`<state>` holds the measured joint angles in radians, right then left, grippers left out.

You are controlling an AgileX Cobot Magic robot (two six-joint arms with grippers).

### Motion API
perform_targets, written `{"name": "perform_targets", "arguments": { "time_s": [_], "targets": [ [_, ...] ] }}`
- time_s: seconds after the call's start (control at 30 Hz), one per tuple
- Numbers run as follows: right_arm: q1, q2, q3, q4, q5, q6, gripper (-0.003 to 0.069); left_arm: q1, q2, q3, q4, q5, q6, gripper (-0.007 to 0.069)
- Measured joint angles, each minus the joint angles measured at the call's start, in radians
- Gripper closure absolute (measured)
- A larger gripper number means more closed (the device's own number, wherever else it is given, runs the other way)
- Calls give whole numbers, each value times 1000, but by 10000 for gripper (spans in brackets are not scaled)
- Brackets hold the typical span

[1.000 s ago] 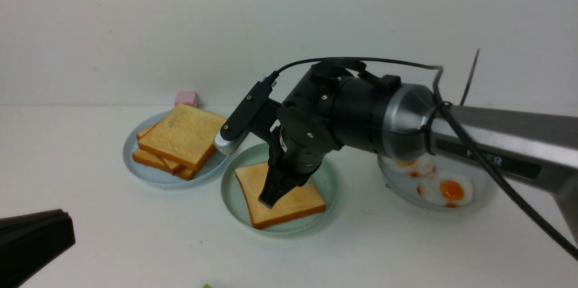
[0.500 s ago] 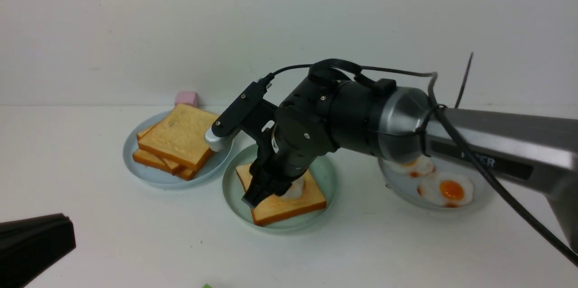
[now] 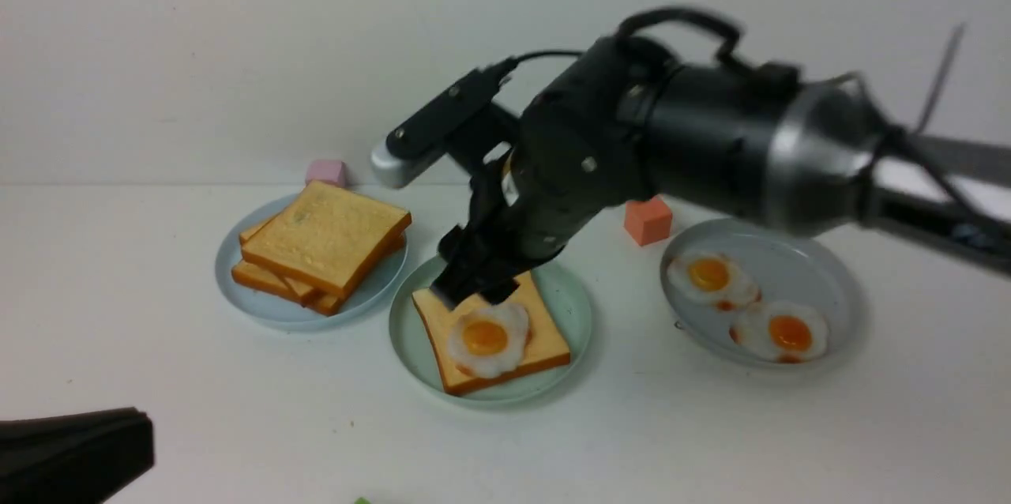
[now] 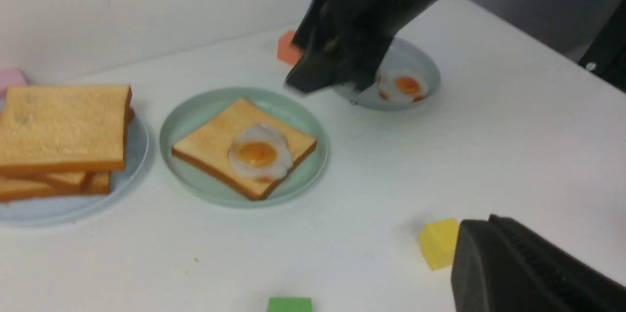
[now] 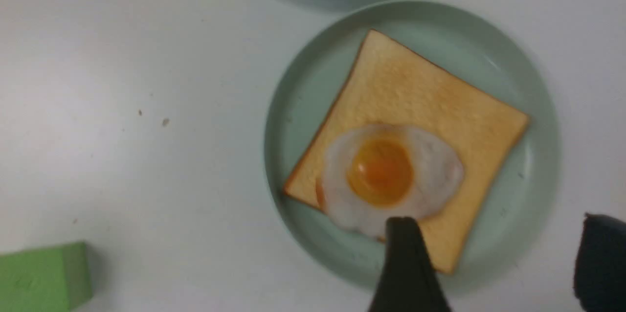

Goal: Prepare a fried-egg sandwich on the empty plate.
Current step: Use the left arm to grab a slice of bread

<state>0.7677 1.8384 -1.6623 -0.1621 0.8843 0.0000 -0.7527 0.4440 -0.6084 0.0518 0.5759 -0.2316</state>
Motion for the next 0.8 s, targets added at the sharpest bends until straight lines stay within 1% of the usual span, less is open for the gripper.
{"name": "perform_targets", "arguments": {
  "time_s": [0.03,0.07,0.1,0.13,0.17,0.2,0.23,0.27,0.3,0.4,0.43,0.5,0.53,0.57,0.63,0.67,0.8],
  "targets": [
    [0,-37,0,1,60,0,286,0,39,0,15,0,-23,638],
    [0,-46,0,1,72,0,296,0,48,0,19,0,-31,638],
    [0,-117,0,2,169,22,386,0,128,-5,50,0,-58,638],
    [0,-134,0,2,180,24,410,0,152,-7,58,0,-65,638],
    [0,-192,8,2,251,36,494,0,237,-24,87,1,-90,638],
    [0,-242,26,2,301,54,564,1,312,-48,106,1,-101,638],
    [0,-251,30,2,306,54,575,1,324,-53,113,1,-103,638],
    [0,-310,66,4,333,78,639,5,410,-93,138,-1,-107,638],
    [0,-352,99,4,344,94,661,14,469,-122,151,-2,-107,638],
    [0,-481,210,7,357,146,668,87,619,-217,144,-4,-85,638],
    [0,-499,226,7,357,152,668,94,636,-224,141,-4,-75,638],
    [0,-621,325,7,348,184,662,221,749,-314,58,-3,32,638],
    [0,-655,350,8,342,191,659,258,782,-347,29,1,70,638],
    [0,-672,362,8,341,194,659,267,798,-353,15,2,88,638],
    [0,-751,414,14,333,213,655,358,888,-426,-52,12,172,638],
    [0,-795,432,17,328,219,653,397,944,-458,-78,14,195,638],
    [0,-909,471,29,318,231,652,449,1110,-567,-90,15,245,638]
  ]
}}
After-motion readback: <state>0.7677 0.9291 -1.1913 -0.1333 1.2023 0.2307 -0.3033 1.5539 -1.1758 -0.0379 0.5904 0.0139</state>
